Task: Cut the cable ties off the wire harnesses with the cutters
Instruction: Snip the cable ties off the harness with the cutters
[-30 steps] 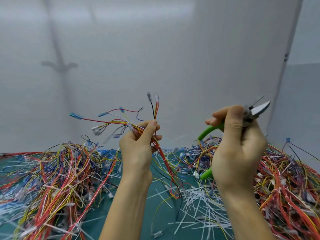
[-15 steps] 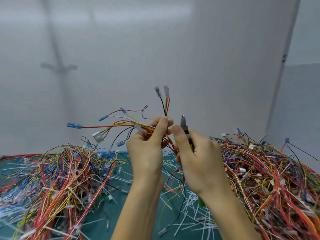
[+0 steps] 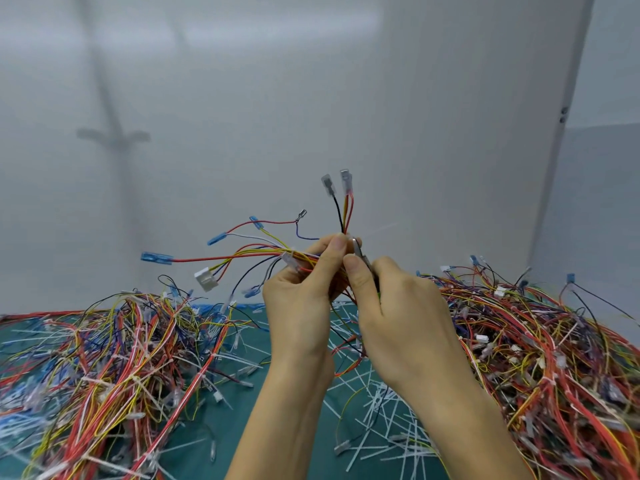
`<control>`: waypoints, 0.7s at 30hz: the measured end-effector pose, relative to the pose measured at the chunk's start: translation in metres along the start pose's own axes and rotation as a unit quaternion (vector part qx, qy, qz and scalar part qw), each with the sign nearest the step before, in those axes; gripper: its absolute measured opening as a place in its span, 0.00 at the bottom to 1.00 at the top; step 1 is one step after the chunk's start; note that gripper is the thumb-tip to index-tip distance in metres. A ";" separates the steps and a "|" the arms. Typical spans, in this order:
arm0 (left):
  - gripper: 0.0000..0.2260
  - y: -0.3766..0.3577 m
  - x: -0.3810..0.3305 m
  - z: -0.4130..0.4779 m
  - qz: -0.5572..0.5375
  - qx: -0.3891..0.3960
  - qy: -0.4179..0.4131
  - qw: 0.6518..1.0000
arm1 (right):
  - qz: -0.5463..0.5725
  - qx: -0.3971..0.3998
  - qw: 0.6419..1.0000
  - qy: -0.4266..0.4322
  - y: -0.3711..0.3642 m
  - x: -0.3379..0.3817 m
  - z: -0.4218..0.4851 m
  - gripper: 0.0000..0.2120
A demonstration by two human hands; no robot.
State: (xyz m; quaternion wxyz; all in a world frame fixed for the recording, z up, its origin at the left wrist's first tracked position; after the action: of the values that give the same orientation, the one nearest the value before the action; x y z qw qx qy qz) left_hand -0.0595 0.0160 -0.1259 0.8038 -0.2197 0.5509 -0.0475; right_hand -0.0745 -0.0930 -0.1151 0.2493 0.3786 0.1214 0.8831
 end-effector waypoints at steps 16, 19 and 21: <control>0.12 -0.003 0.000 -0.001 0.016 0.013 -0.010 1.000 | -0.003 -0.024 1.000 0.000 0.003 0.003 -0.001 0.26; 0.11 -0.003 0.000 0.000 0.020 0.014 -0.013 1.000 | -0.008 -0.026 1.000 0.002 0.002 0.003 0.000 0.27; 0.10 -0.002 0.001 0.000 0.021 0.014 -0.012 1.000 | -0.008 -0.027 1.000 -0.002 0.002 0.003 0.001 0.27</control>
State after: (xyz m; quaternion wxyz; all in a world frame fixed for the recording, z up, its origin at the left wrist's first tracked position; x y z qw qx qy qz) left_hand -0.0587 0.0136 -0.1260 0.8139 -0.1976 0.5452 -0.0361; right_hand -0.0764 -0.0927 -0.1122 0.2667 0.3723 0.1004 0.8833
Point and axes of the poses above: each hand's wrist, its own z-axis towards the middle knuckle, its own y-axis out of the back of the hand, x = y × z, the point moved 6 cm from there along z, towards the middle knuckle, and after that the axes turned 14 degrees about z, right-handed, at the moved point
